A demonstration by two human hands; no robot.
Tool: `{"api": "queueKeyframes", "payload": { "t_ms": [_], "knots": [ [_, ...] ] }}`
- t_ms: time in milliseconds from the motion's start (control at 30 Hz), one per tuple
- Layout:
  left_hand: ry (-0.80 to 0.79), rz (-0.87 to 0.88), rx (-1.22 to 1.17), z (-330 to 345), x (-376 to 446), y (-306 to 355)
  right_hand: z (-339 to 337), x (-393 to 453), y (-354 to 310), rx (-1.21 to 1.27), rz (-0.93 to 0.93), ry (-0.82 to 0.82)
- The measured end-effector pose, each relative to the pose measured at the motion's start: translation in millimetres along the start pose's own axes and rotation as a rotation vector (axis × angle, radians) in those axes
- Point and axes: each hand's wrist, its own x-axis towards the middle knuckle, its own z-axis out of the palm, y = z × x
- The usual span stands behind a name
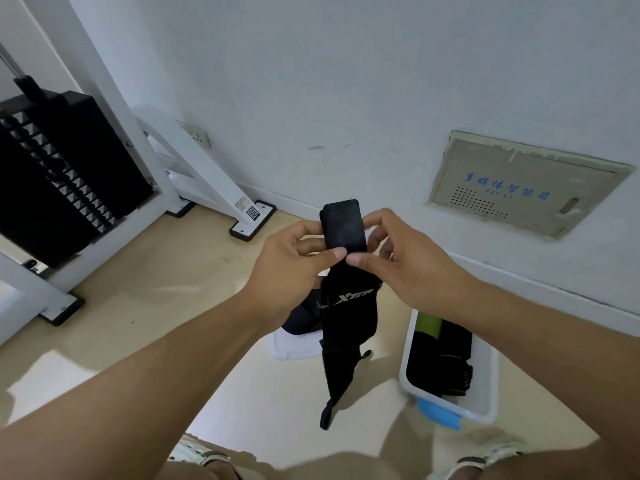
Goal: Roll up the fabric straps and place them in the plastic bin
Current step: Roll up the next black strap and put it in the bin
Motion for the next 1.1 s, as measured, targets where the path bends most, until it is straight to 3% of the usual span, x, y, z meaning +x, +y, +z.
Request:
{"api": "queueKeyframes", "payload": {
  "t_ms": [167,333,467,567,667,867,1100],
  "knots": [
    [-0.093,-0.041,0.024,2.6,-3.3,0.3,-3.8,5.5,1.7,0.237,0.089,0.006],
    [-0.071,-0.095,0.048,3.4,-2.9,-1.3,-7.5,2.5,-0.1,0.418,0.152,0.050],
    [0.023,-0.185,0.308,-6.7,0.6,-0.5,-7.9,0.7,-4.3,0.434,0.144,0.093],
    [-0.049,-0.278,0.424,-14.6,-1.1,-5.1,-10.5,0.9,-6.1,0.422,0.154,0.098],
    [-0.075,-0.170,0.608,-11.1,-2.0,-11.1,-11.0,1.9,-9.1,0.434,0.158,0.073],
    [-0.091,-0.124,0.530,-5.5,-0.9,-14.3,-8.7,1.1,-16.1,0.564,0.199,0.074],
    [-0.114,-0.084,0.485,-3.1,-3.0,-12.2,-14.3,-0.5,-13.6,0.687,0.428,0.044]
  ]
}}
